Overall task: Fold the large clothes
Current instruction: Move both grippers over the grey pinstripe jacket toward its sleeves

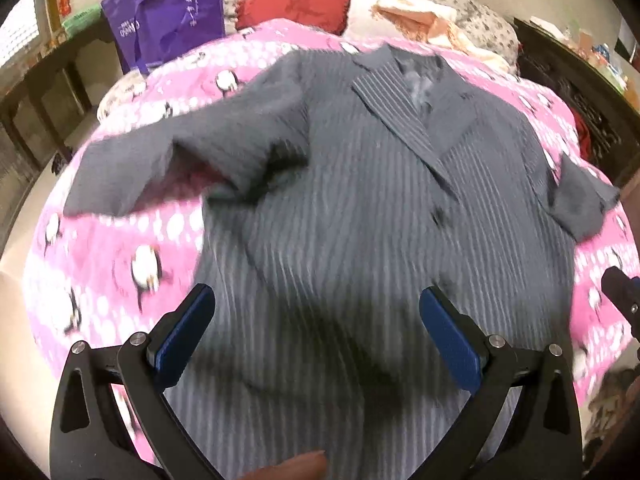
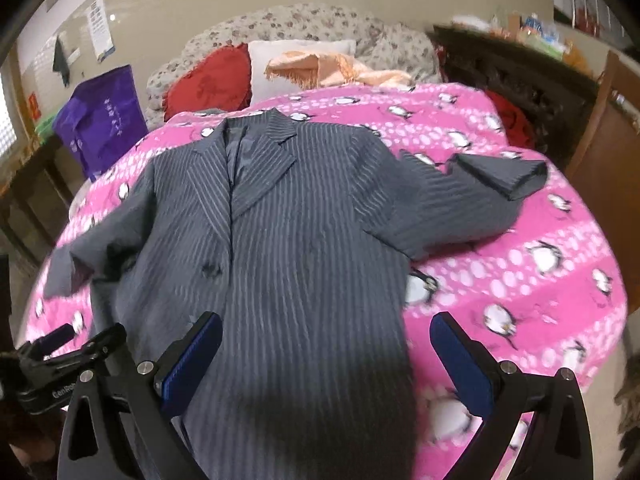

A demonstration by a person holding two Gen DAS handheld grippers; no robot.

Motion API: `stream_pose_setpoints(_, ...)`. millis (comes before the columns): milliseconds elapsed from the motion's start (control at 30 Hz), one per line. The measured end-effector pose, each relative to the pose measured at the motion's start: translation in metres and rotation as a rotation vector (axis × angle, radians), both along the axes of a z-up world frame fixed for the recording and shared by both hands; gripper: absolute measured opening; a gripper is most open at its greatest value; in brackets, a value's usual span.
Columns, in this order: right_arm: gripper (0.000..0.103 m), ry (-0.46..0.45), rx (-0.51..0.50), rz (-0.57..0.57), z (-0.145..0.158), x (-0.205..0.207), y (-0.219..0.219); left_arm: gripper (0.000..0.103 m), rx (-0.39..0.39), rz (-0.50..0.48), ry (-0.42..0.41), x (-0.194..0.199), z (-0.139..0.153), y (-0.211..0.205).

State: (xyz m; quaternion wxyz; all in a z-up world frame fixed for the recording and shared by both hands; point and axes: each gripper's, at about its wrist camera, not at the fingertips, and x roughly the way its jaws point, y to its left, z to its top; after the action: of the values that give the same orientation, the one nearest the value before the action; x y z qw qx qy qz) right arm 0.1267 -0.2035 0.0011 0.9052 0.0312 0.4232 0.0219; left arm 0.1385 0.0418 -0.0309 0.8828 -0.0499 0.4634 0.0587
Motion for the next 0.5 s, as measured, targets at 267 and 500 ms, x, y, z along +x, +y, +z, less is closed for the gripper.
stream_pose_setpoints(267,0.103,0.049,0.035,0.005,-0.057,0.069,0.019,0.103,0.013,-0.058,0.042,0.068,-0.040,0.001)
stream_pose_setpoints(500,0.103,0.047,0.032,0.051,-0.109,0.070,0.011,0.103,-0.007,-0.047,-0.056,0.052,-0.066,0.002)
